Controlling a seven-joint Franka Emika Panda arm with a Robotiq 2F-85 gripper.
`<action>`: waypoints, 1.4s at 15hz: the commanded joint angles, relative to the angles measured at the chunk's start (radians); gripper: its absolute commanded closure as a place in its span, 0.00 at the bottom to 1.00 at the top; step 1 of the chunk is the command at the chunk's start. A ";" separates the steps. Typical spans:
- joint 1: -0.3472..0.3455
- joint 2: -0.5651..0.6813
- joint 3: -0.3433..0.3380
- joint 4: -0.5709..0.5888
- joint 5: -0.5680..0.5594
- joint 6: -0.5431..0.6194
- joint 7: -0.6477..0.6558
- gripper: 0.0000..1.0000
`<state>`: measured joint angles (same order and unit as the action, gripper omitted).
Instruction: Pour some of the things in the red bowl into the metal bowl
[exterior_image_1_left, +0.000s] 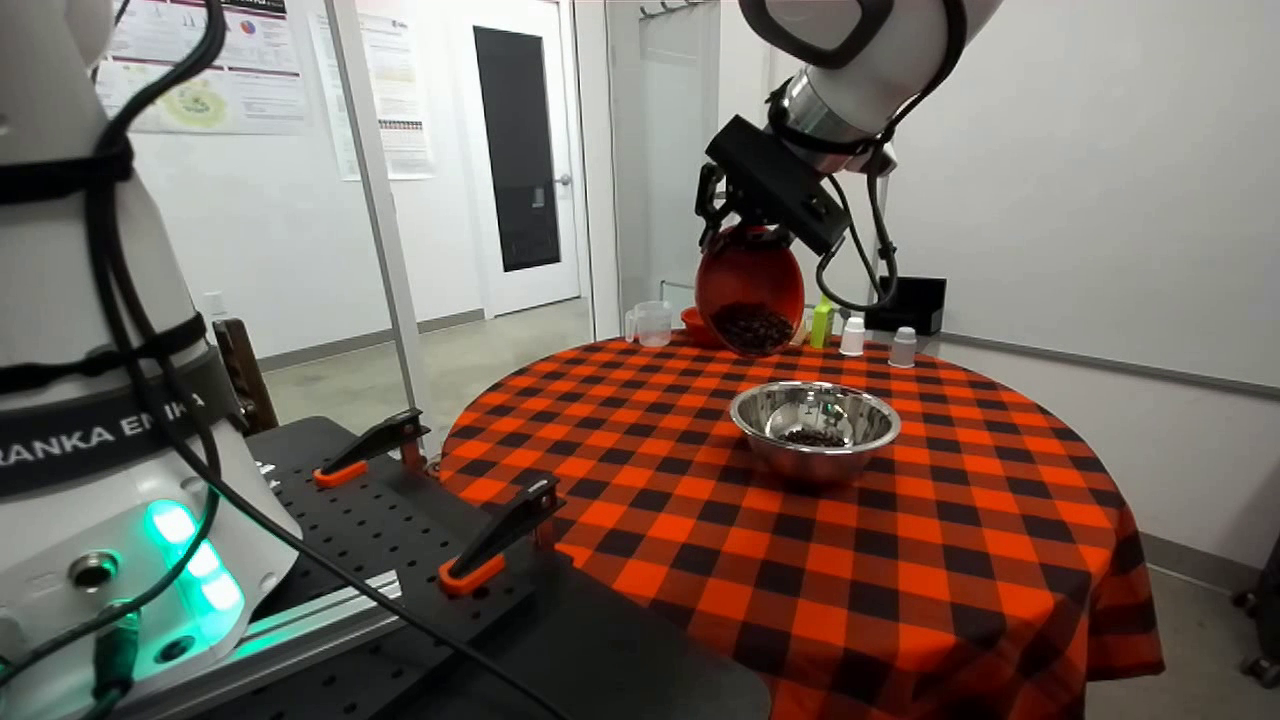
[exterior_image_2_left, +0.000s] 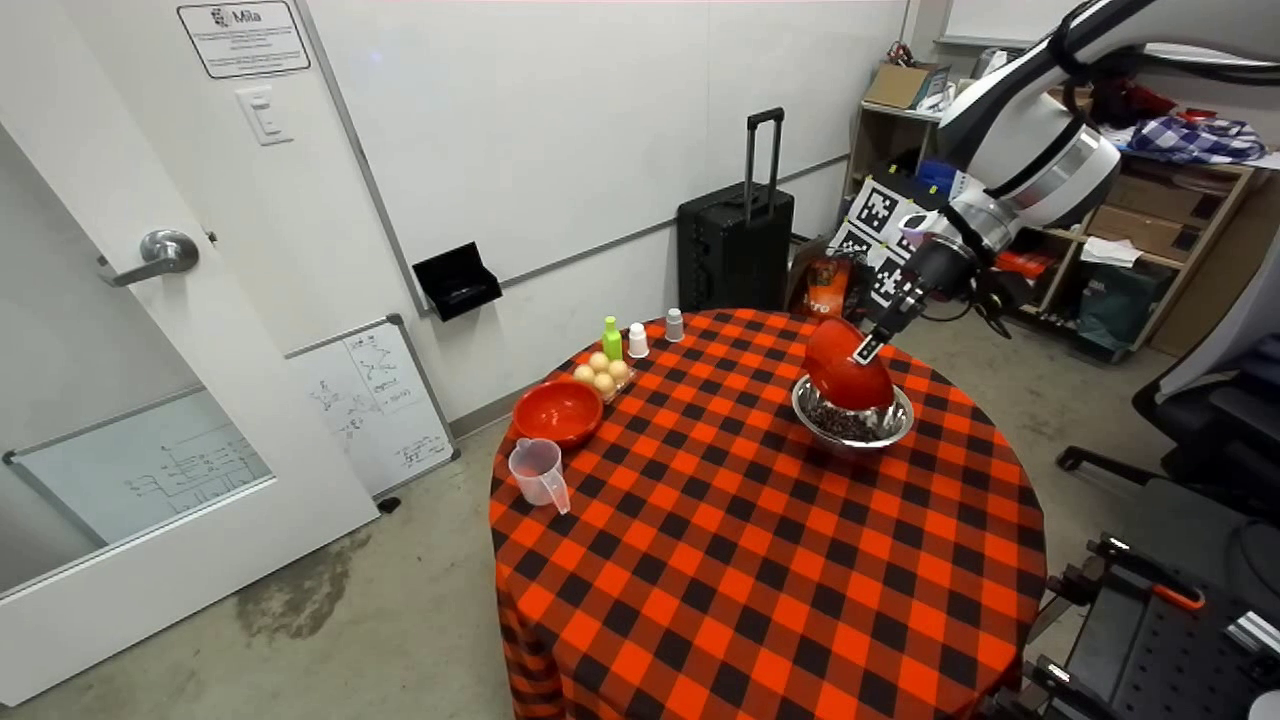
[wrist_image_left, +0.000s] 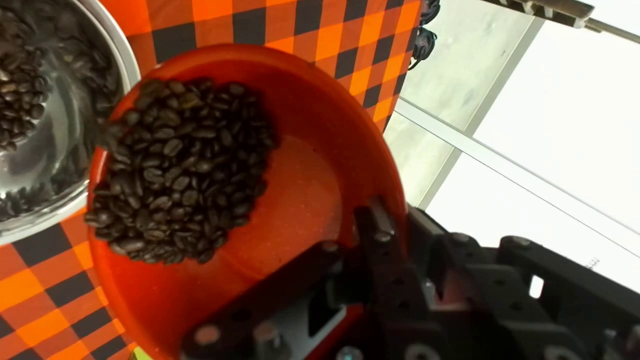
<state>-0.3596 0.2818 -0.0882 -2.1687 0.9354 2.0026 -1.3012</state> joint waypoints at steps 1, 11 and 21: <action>0.029 -0.039 -0.035 -0.028 0.013 -0.022 -0.015 0.98; 0.033 -0.034 -0.050 -0.025 0.131 -0.096 -0.141 0.98; 0.092 -0.053 -0.101 -0.049 -0.104 0.072 -0.005 0.98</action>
<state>-0.3009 0.2716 -0.1646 -2.1883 0.9247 2.0183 -1.3693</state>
